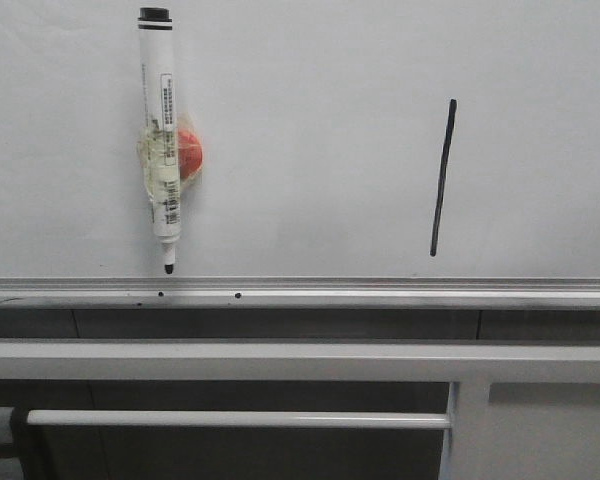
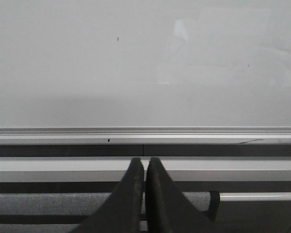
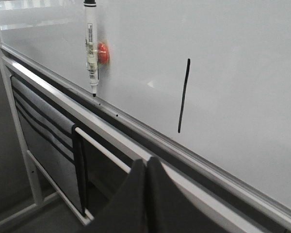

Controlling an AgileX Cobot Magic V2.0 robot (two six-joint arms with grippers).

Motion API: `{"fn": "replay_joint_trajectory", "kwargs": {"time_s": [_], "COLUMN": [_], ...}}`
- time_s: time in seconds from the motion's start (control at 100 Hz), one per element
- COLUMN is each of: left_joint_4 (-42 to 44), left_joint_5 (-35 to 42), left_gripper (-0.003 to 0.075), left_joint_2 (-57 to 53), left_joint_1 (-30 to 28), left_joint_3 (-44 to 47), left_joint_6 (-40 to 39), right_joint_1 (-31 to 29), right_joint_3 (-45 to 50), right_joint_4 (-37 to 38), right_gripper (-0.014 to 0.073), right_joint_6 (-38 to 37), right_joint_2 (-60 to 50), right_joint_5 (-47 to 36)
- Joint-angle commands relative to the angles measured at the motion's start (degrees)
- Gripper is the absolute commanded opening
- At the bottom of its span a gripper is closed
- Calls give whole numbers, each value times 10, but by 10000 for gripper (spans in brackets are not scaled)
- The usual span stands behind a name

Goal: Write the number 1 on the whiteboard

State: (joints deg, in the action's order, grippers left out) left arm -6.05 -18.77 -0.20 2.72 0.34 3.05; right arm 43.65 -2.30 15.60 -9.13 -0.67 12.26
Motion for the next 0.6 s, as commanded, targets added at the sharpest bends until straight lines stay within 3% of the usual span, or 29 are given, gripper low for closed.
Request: {"fn": "replay_joint_trajectory", "kwargs": {"time_s": [0.0, 0.26, 0.35, 0.44, 0.59], "left_joint_4": [-4, -4, -4, -4, -4], "left_joint_5": [39, 39, 39, 39, 39], "left_gripper": [-20, -20, -20, -20, -20], "left_joint_2": [-14, -14, -14, -14, -14], "left_joint_1": [-1, -1, -1, -1, -1], "left_joint_3": [4, 4, 4, 4, 4], "left_joint_6": [0, 0, 0, 0, 0], "right_joint_1": [-2, -13, -29, -66, -170], "right_joint_3": [-13, 47, 46, 46, 46], "right_joint_4": [44, -110, -159, -195, -195], "right_gripper": [-64, -64, -63, -64, -64], "right_joint_6": [5, 6, 66, 116, 118], "right_joint_2": [-7, -7, -5, -4, -3], "right_joint_5": [-43, -43, -11, -13, -8]}}
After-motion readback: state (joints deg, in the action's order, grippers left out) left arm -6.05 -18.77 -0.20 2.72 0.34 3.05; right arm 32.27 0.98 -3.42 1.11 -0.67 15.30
